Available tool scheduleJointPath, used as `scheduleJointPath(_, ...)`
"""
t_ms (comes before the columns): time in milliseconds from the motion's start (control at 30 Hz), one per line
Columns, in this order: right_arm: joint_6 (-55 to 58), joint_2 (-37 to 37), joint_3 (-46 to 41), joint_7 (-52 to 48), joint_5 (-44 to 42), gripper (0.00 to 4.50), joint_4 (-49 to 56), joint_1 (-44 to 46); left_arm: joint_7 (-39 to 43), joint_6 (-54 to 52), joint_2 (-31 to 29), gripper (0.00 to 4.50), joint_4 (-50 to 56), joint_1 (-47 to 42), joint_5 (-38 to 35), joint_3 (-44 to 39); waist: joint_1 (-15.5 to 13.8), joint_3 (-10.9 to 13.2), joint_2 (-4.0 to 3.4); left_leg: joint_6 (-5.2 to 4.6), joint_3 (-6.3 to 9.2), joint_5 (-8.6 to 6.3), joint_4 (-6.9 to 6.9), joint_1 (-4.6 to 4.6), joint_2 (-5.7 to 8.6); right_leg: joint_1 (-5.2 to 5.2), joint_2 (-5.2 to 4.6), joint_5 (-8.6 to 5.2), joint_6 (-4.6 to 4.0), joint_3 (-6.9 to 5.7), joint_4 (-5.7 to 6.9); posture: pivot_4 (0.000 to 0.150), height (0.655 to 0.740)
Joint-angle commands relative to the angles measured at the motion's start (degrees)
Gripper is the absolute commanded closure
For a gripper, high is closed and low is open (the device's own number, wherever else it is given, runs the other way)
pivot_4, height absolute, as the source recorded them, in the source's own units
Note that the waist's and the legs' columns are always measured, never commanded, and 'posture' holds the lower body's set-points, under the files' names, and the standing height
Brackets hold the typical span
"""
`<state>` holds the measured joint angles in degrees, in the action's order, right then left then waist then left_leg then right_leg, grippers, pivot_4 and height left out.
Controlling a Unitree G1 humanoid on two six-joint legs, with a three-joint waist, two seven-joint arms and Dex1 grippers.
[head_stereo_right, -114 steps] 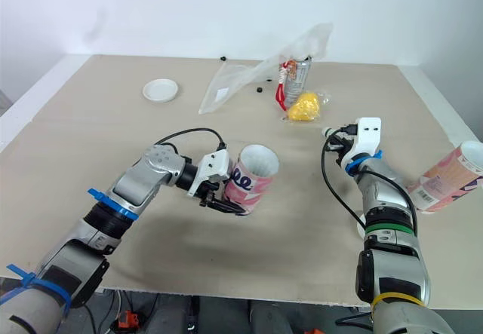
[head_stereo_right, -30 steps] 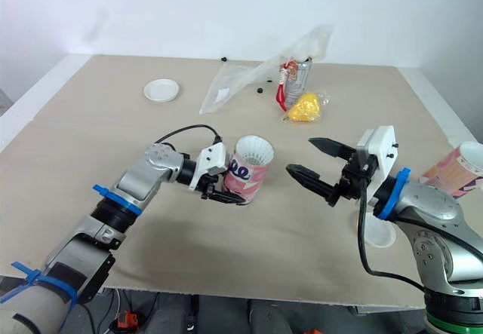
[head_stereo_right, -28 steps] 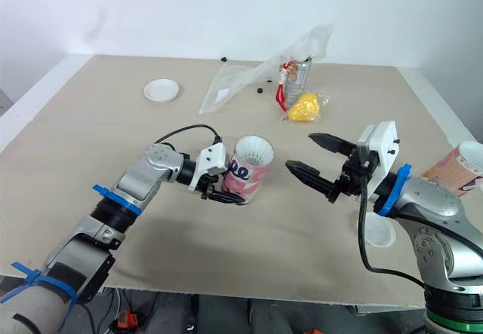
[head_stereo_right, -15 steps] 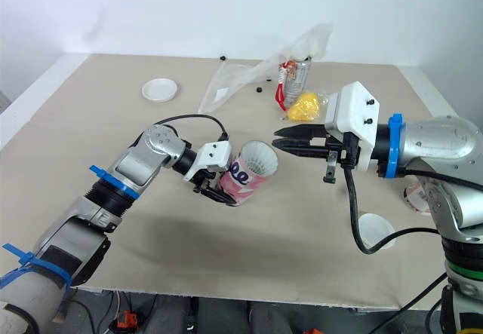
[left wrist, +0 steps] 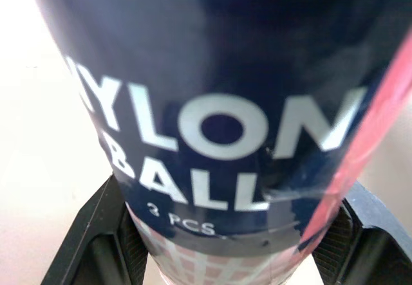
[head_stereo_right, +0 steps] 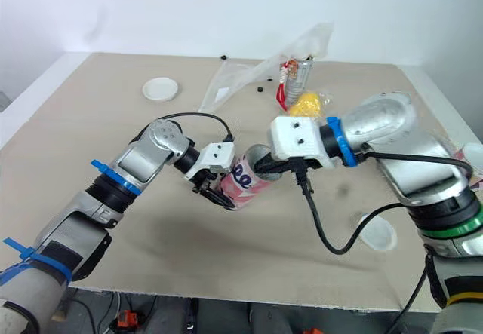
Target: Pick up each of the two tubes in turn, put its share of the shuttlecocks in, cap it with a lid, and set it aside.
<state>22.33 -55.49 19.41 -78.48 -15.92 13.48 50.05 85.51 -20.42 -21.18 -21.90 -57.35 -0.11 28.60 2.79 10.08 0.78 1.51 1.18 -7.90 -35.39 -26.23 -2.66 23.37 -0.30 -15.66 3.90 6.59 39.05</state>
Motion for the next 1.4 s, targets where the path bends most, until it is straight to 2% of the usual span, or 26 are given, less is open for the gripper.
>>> scheduleJointPath(33,-2.48,2.4,5.12,-4.03,6.25,4.38,-3.94,4.4,0.75,-1.34,0.4,1.68,0.9,-1.18,-0.32,0.14,-0.02,0.0,0.0,0.0,0.01,0.0,0.0,0.0,0.0,0.0,0.0,0.0,0.0,0.0,0.0,0.15,0.74)
scheduleJointPath(233,-5.34,10.36,13.26,-8.32,14.27,4.38,-13.64,11.25,-0.14,-1.74,1.53,1.68,0.9,-1.17,-0.98,-0.58,-0.01,-0.01,-0.01,0.01,0.03,0.0,-0.04,0.02,0.0,-0.04,0.01,0.01,0.01,-0.02,0.04,0.15,0.74)
scheduleJointPath(567,-6.77,16.92,17.38,-14.02,16.94,4.38,-18.67,12.92,-1.89,-0.64,2.87,1.68,-0.5,-1.42,-1.45,-1.59,0.05,-0.05,-0.01,0.03,0.02,0.03,-0.1,0.33,-0.11,-0.22,0.05,0.2,-0.22,-0.11,0.1,0.15,0.74)
scheduleJointPath(700,-4.3,16.73,12.69,-14.02,13.61,4.38,-19.47,13.68,-3.21,0.46,2.97,1.68,-1.12,-0.39,-1.91,-2.74,0.07,-0.06,-0.01,0.03,0.0,0.05,-0.1,0.46,-0.12,-0.27,0.05,0.25,-0.4,-0.11,0.1,0.15,0.74)
scheduleJointPath(900,5.52,10.71,-1.08,-13.39,2.72,4.38,-14.04,10.13,-5.75,4.64,2.09,1.68,-2.54,3.15,-1.81,-5.07,-0.13,-0.05,0.0,0.03,-0.02,0.08,-0.11,0.41,-0.11,-0.25,0.01,0.28,-0.38,-0.1,0.1,0.15,0.74)
scheduleJointPath(967,7.82,9.13,-4.6,-12.05,0.35,4.38,-12.26,8.45,-6.87,6.53,2.17,1.68,-3.52,3.91,-1.72,-5.84,-0.33,-0.04,-0.01,0.03,0.03,0.11,-0.15,0.11,-0.08,-0.14,0.01,0.36,-0.18,-0.1,0.1,0.15,0.74)
scheduleJointPath(1200,18.6,5.38,-21.26,-2.47,-10.18,4.38,-6.57,-0.39,-11.59,13.12,4.35,1.68,-6.75,6.98,-3.88,-9.87,-0.32,-0.03,0.0,0.02,0.17,0.07,-0.07,-0.12,0.01,-0.05,-0.04,0.29,-0.32,-0.16,0.06,0.15,0.74)
scheduleJointPath(1400,26.04,9.03,-35.46,11.52,-18.47,4.38,2.65,-13.81,-16.71,14.52,7.76,1.68,-5.99,11.51,-7.81,-14.7,-0.3,-0.03,0.02,0.02,0.2,0.07,-0.12,-0.13,0.03,-0.1,-0.05,0.29,-0.21,-0.17,0.06,0.15,0.74)
